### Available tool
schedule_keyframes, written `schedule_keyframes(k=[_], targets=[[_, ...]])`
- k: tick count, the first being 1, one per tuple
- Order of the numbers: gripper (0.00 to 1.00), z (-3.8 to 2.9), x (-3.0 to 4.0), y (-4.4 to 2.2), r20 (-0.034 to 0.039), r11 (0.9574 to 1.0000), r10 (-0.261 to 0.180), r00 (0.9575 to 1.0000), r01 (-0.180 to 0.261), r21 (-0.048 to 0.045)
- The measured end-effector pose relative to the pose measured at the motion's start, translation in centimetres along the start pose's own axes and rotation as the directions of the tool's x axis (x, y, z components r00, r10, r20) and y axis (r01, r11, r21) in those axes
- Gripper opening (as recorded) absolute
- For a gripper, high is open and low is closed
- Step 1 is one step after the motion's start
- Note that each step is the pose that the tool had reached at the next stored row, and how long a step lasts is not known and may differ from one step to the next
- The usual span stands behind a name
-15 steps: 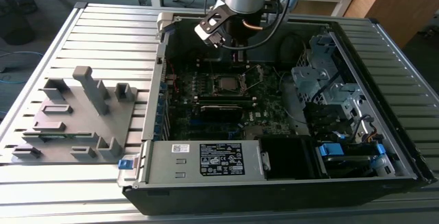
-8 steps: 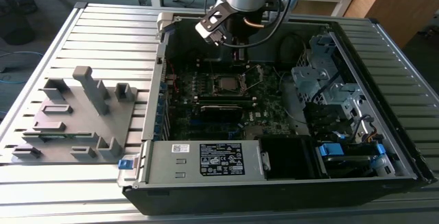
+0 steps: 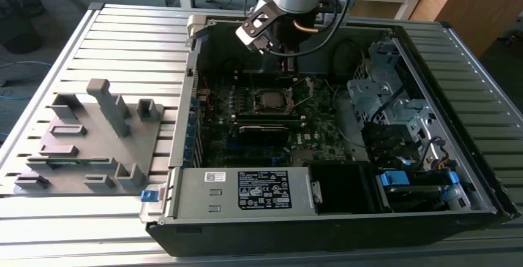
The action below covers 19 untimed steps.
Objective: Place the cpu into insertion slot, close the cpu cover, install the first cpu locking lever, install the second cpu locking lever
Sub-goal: 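Close the cpu cover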
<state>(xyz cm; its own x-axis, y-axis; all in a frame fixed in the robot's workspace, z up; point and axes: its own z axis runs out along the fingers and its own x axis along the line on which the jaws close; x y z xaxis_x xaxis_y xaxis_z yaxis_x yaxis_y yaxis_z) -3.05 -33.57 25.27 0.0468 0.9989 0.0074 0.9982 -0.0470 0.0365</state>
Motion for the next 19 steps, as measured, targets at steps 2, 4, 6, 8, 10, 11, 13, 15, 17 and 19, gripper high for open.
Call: schedule_keyframes(k=[2,4,6,8,10,11,13,15,17,19], targets=[[0.1,0.02,0.02,0.45,0.0,1.0,0.0,1.0,0.0,0.0008],[0.1,0.04,0.04,0.95,0.0,1.0,0.0,1.0,0.0,0.0019],[0.1,0.05,0.06,1.41,0.0001,1.0,0.0,1.0,0.0,0.0029],[0.1,0.06,0.08,1.74,0.0002,1.0,0.0,1.0,0.0,0.0038],[0.1,0.07,0.09,1.96,0.0002,1.0,0.0,1.0,0.0,0.0044],[0.1,0.08,0.09,2.04,0.0002,1.0,0.0,1.0,0.0,0.0046],[0.1,0.08,0.1,2.17,0.0002,1.0,0.0,1.0,0.0,0.005],[0.1,0.08,0.1,2.28,0.0003,1.0,0.0,1.0,0.0,0.0052],[0.1,0.09,0.11,2.38,0.0002,1.0,0.0,1.0,0.0,0.0054],[0.1,0.09,0.11,2.48,0.0003,1.0,0.0,1.0,0.0,0.0065]])
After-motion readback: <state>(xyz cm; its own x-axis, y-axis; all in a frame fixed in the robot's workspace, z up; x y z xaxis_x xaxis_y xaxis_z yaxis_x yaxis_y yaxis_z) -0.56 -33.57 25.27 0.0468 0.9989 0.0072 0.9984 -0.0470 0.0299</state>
